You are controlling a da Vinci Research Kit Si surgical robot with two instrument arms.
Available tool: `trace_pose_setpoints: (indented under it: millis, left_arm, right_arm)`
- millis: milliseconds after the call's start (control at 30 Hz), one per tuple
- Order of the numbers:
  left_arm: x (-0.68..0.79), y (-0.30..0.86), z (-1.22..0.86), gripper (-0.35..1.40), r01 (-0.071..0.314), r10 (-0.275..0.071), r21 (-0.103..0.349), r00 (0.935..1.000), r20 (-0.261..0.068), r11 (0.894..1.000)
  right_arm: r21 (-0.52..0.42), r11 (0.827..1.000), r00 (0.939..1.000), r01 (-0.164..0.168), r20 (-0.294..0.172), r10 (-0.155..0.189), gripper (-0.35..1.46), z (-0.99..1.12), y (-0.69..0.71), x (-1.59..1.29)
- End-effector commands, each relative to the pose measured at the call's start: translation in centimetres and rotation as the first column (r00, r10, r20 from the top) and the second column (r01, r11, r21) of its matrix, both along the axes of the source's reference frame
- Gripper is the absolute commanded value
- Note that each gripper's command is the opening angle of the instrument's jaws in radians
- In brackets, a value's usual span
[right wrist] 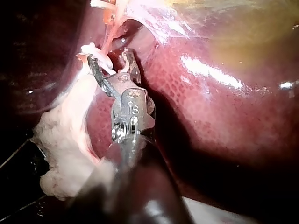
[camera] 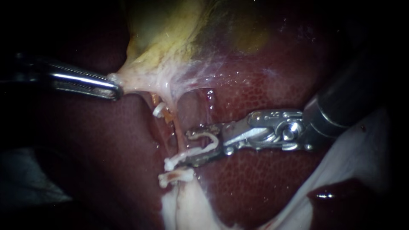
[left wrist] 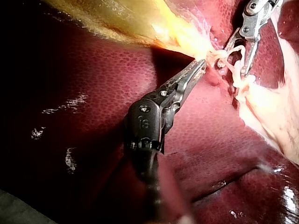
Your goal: Clipping second clip right tube
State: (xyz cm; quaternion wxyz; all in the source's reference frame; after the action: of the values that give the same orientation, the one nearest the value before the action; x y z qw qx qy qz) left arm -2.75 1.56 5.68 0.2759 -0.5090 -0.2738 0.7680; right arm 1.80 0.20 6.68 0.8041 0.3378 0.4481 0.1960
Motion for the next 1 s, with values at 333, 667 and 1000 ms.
trace_pose_setpoints:
  millis: [333,667,1000]
  left_arm:
    - [0.01,0.00,0.00,-0.35,0.000,0.000,0.000,1.0000,0.000,1.000]
    - [0.00,0.00,0.00,-0.35,0.000,0.000,0.000,1.0000,0.000,1.000]
    - [-0.01,0.00,0.00,-0.35,0.000,0.000,0.000,1.0000,0.000,1.000]
  right_arm:
    - [0.093,0.995,0.9995,-0.028,-0.013,0.029,0.50,-0.03,0.05,0.00]
    - [0.204,0.979,0.9964,-0.009,-0.080,0.025,0.48,0.01,0.01,0.17]
    - [0.284,0.959,0.9829,0.011,-0.180,0.042,0.47,0.11,-0.14,0.39]
